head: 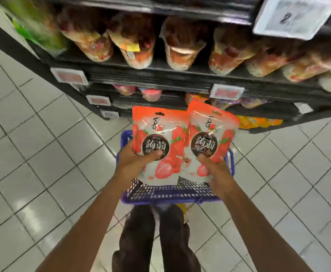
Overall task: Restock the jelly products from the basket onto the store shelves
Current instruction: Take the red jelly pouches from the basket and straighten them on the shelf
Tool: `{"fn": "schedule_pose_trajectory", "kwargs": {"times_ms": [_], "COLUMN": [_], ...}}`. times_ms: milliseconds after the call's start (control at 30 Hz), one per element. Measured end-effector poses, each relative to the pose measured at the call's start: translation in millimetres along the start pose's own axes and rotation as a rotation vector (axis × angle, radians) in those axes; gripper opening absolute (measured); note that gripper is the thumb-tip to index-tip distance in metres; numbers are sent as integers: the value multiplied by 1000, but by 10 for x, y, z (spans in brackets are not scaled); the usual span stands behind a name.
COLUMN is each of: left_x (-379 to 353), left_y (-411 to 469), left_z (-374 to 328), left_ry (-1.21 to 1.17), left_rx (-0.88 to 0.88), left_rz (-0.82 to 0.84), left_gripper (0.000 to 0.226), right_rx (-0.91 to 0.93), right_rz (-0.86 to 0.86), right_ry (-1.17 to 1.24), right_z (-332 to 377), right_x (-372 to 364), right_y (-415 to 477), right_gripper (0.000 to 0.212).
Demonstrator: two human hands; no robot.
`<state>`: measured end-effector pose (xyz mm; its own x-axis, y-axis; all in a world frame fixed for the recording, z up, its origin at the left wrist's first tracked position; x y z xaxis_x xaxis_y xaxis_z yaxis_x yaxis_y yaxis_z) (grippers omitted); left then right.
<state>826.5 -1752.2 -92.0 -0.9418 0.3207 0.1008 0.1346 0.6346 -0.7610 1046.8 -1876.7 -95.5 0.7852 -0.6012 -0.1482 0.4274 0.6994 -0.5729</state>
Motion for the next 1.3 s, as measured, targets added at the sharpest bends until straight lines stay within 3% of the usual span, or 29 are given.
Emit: {"fn": "schedule_pose_trajectory", "kwargs": {"times_ms": [100, 167, 433, 533, 733, 867, 1000, 1133, 1233, 1300], "left_x": [99, 167, 562, 709, 1031, 1258, 1499, 1690, 1756, 1775], "left_y": [-687, -1173, -2704, -3013, -3197, -3144, -3012, -2847, -2733, -2662], "left_z": [-770, -1242, -2644, -2992, -3399, -3611, -3838, -4048, -4166, -4202], "left_ry": [-27, -45, -238, -261, -310, -247, -232, -204, -119, -70], "left_rx": [-113, -177, -406, -455, -490, -501, -502, -506, -520, -516], "left_rz": [0, -9, -137, -126, -83, -31, -3, 41, 91, 127], "left_gripper": [58, 63, 26, 42, 43, 49, 58, 70, 60, 43], "right_rx": [131, 207, 447, 532, 626, 617, 575, 588, 616, 651], "right_rz": [20, 13, 148, 168, 89, 12, -39, -48, -22, -22], "right_ry": [-31, -54, -80, -92, -96, -125, -75, -20, -61, -72], "right_z": [864, 1414, 3076, 3460, 3871, 3974, 4018, 4045, 4020, 4016], "right_x": [-118, -188, -641, -802, -1149, -1380, -1695, -1983, -2108, -2167], "right_y": [-417, -724, -1657, -1832, -2035, -2080, -2043, -1968, -1911, -1916], "right_gripper": [20, 30, 25, 25, 36, 64, 36, 44, 68, 71]}}
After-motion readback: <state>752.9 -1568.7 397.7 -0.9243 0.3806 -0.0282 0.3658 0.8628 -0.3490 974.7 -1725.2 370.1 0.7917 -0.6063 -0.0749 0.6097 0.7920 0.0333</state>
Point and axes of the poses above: each hand's wrist, its own y-axis towards the middle knuckle, its own x-axis out of the back of the hand, z = x × y, the point moved 7 cm from there along y, towards the middle knuckle, and after that the axes turned 11 degrees about x, right-handed, at the moved point
